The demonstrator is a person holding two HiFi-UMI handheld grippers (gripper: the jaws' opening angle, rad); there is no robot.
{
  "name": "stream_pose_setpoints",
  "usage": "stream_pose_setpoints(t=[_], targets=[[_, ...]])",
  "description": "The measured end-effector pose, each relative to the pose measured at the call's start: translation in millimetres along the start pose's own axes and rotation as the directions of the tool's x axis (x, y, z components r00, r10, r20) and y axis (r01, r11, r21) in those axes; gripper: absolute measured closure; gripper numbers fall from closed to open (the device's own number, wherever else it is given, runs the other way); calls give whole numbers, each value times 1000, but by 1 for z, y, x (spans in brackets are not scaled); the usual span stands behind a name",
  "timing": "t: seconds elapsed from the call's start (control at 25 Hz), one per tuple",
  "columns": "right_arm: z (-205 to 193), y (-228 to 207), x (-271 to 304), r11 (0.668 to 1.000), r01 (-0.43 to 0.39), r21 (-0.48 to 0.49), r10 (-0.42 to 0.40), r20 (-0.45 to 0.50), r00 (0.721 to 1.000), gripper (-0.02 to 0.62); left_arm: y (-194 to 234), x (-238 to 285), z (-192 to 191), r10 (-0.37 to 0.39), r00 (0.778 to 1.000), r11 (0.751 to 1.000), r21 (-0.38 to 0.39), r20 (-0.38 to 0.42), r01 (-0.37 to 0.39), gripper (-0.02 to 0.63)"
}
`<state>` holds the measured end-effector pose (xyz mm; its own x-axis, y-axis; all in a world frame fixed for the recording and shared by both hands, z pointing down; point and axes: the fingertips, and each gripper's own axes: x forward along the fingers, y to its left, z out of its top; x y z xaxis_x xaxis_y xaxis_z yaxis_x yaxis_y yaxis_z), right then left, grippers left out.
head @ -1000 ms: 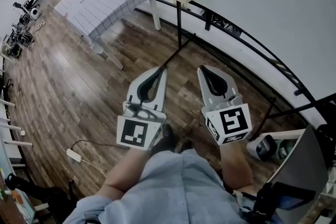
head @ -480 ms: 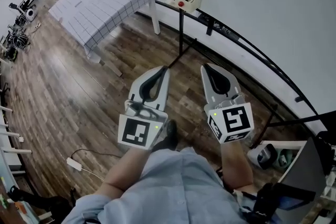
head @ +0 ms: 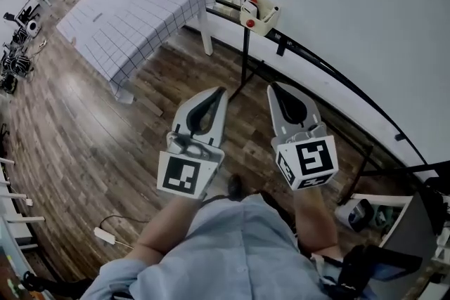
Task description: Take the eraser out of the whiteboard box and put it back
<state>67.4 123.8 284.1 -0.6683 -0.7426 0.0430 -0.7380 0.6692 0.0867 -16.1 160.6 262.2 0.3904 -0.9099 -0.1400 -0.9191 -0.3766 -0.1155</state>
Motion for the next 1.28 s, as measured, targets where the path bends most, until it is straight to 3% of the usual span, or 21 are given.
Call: stream_pose_setpoints(t=[0.44,0.76,1.28], targets=[[-8,-33,60,1000,25,-8,-25,-22,999,594,40,51,-27,-21,1000,999,-30,-10,21,607],[-15,-77,121,999,32,9,-32,-25,999,594,77,116,-43,-23,1000,1000,-20,-17,23,607],[-17,-147,231,999,-42,31,43,-30,999,593,141,231,-55,20,999,999,26,-45,-18,607]])
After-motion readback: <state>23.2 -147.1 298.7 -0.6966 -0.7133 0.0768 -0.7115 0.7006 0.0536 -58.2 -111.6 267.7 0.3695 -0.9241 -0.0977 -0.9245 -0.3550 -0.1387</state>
